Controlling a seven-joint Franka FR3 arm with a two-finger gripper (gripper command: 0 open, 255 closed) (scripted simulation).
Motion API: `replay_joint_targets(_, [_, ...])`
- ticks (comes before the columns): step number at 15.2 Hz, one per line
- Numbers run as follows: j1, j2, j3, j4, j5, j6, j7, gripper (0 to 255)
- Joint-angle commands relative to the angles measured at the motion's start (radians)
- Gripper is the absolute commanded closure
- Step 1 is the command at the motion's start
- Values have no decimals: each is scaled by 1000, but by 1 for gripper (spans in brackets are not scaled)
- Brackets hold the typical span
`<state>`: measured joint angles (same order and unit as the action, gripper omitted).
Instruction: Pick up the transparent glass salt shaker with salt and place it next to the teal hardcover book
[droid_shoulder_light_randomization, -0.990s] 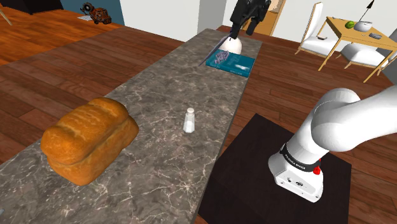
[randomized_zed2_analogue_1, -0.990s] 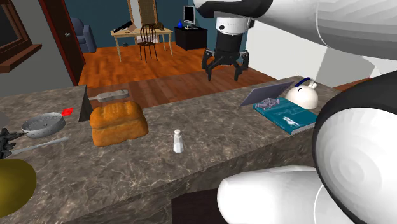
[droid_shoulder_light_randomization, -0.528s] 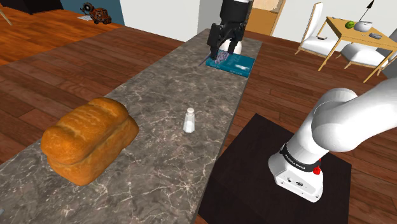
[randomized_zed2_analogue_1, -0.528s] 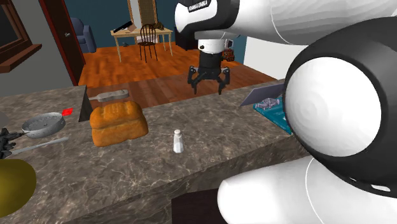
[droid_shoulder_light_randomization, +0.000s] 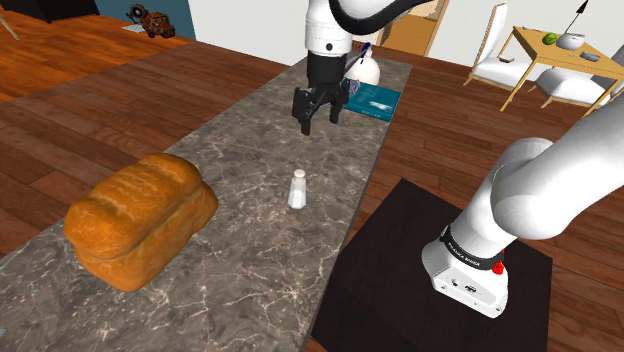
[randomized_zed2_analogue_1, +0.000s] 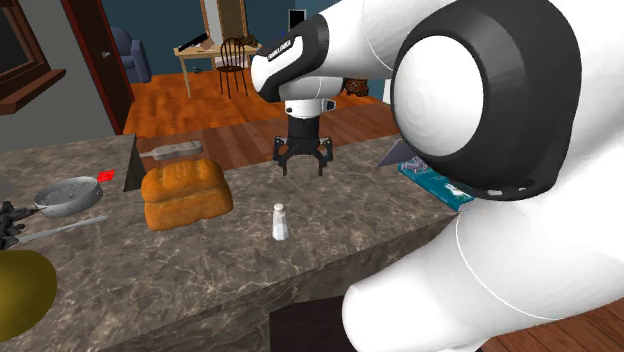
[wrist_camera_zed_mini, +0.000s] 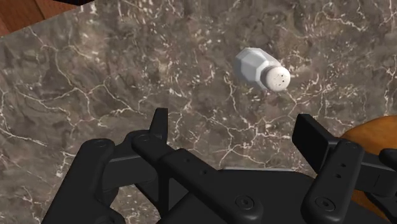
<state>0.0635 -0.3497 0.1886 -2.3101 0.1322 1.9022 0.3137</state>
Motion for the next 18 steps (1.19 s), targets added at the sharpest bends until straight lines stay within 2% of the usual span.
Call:
replay_joint_targets(1, [9, 61, 21, 7, 8, 27, 26, 0])
replay_joint_targets(8, [41, 295, 77, 62, 21, 111, 105, 0])
replay_joint_targets(15, [48, 329, 84, -2, 23, 208, 107, 0])
replay_joint_targets(18, [48, 332, 85, -6, 23, 216, 108, 0])
